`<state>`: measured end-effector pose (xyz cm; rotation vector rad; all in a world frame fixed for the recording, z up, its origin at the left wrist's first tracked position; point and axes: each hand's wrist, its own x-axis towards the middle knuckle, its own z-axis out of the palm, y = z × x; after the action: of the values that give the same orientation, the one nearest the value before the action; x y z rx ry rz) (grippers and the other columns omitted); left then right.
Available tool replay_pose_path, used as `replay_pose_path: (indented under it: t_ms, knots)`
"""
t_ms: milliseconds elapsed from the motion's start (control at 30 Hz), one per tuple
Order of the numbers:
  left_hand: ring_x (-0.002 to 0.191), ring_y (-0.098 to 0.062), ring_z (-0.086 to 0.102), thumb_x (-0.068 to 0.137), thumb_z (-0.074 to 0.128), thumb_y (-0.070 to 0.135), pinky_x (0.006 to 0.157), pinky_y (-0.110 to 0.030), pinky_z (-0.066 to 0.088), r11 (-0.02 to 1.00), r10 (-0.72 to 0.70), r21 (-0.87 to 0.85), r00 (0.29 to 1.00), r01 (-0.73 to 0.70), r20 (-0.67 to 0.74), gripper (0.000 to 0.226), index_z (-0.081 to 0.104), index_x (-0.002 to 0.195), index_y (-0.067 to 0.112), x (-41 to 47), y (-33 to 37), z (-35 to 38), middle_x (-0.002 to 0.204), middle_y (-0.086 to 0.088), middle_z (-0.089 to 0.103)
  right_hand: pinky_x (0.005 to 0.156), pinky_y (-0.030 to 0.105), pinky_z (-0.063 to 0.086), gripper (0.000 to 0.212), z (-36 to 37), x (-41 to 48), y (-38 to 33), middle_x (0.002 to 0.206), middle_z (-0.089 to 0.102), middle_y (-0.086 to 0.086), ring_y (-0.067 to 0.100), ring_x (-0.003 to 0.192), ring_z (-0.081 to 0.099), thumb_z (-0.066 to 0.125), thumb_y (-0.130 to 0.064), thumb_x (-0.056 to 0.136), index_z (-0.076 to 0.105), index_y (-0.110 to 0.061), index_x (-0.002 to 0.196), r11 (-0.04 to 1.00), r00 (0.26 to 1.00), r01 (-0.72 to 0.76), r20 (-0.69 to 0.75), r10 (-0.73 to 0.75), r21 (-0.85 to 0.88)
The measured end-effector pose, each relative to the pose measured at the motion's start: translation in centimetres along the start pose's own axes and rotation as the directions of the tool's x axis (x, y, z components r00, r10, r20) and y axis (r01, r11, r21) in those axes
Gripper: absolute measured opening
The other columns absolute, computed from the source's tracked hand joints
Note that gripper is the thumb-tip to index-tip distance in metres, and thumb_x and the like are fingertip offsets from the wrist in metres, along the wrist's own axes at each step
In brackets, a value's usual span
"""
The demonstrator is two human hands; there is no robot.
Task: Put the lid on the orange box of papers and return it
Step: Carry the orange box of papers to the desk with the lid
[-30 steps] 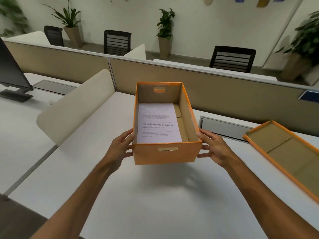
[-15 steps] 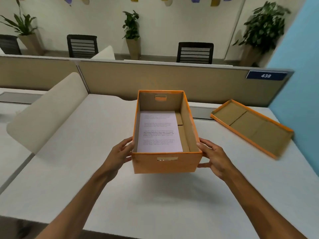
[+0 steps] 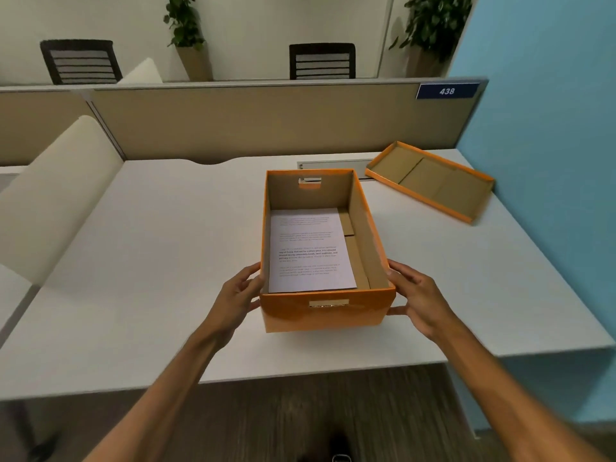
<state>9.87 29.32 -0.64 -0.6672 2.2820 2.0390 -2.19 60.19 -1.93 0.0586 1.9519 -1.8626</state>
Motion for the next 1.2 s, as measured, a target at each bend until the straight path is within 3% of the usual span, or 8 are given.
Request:
replay_pose_path:
  t_ms: [267,467,600,767,867,967,1100,1200]
  knots:
    - [0.129,-0.031,0.054,0.088,0.052,0.047,0.102,-0.052,0.047,0.999,-0.039,-0.01,0.999,0.039,-0.008,0.063,0.042,0.147,0.027,-3.0,-1.7,1.6,0.142,-0.006,0.056,0.071,0.04,0.06,0.045,-1.0,-2.4,2.6,0.136,0.058,-0.01,0.021,0.123,0.053,0.061,-0.044,0.088,0.058,-0.037,0.132,0.999,1.0,-0.002,-0.024,0.001,-0.051]
    - [0.132,-0.028,0.051,0.092,0.052,0.045,0.103,-0.048,0.046,0.997,-0.07,-0.015,0.997,0.07,-0.021,0.059,0.04,0.147,0.028,-3.5,-2.5,2.5,0.147,-0.006,0.052,0.061,0.025,0.057,0.027,-0.9,-2.6,3.2,0.112,0.058,-0.036,0.01,0.115,0.05,0.058,-0.046,0.089,0.059,-0.053,0.115,0.993,0.999,0.025,-0.016,-0.027,-0.115]
    - [0.134,-0.03,0.049,0.085,0.052,0.053,0.102,-0.048,0.047,0.997,-0.077,0.008,0.996,0.077,-0.042,0.066,0.041,0.146,0.029,-3.5,-2.5,2.8,0.15,-0.004,0.048,0.07,0.032,0.058,0.027,-1.0,-2.4,3.6,0.115,0.055,-0.032,0.009,0.115,0.048,0.055,-0.041,0.095,0.056,-0.051,0.12,0.986,0.998,0.046,-0.026,-0.051,-0.159]
    - [0.134,-0.031,0.049,0.095,0.05,0.045,0.103,-0.052,0.047,0.993,-0.053,0.1,0.992,0.064,-0.112,0.056,0.039,0.147,0.028,-3.0,-2.5,2.8,0.153,-0.006,0.045,0.077,0.038,0.057,0.029,-1.0,-2.1,3.6,0.119,0.06,-0.024,0.012,0.115,0.051,0.055,-0.04,0.097,0.056,-0.044,0.125,0.969,0.993,0.078,-0.062,-0.095,-0.233]
    - [0.139,-0.031,0.043,0.095,0.052,0.045,0.106,-0.053,0.041,0.953,0.059,0.303,0.98,0.0,-0.188,0.06,0.034,0.149,0.027,-2.7,-1.6,3.3,0.157,-0.004,0.038,0.094,0.048,0.054,0.043,-1.4,-1.6,3.7,0.135,0.06,-0.002,0.02,0.122,0.056,0.055,-0.042,0.096,0.055,-0.028,0.137,0.937,0.983,0.081,-0.13,-0.132,-0.338]
    - [0.139,-0.031,0.042,0.094,0.056,0.04,0.107,-0.052,0.04,0.882,0.236,0.449,0.959,-0.142,-0.16,0.061,0.035,0.148,0.023,-2.2,0.3,4.3,0.157,-0.006,0.038,0.098,0.046,0.052,0.043,-2.0,-1.6,3.3,0.133,0.061,0.0,0.02,0.12,0.058,0.055,-0.042,0.096,0.056,-0.025,0.135,0.905,0.967,0.11,-0.165,-0.192,-0.41]
    - [0.138,-0.029,0.042,0.095,0.057,0.031,0.108,-0.053,0.042,0.825,0.363,0.479,0.931,-0.299,-0.046,0.054,0.038,0.145,0.022,-1.6,3.0,6.9,0.155,-0.006,0.039,0.096,0.035,0.053,0.034,-3.4,-1.7,2.2,0.126,0.064,-0.002,0.014,0.114,0.059,0.057,-0.033,0.097,0.061,-0.023,0.129,0.883,0.956,0.161,-0.154,-0.251,-0.441]
    - [0.139,-0.026,0.04,0.097,0.055,0.027,0.109,-0.054,0.041,0.782,0.419,0.491,0.907,-0.384,0.043,0.051,0.04,0.145,0.02,-0.8,4.8,9.6,0.155,-0.005,0.039,0.087,0.019,0.05,0.028,-4.7,-1.3,1.1,0.119,0.068,-0.001,0.011,0.107,0.061,0.06,-0.027,0.097,0.065,-0.019,0.123,0.856,0.941,0.196,-0.153,-0.301,-0.478]
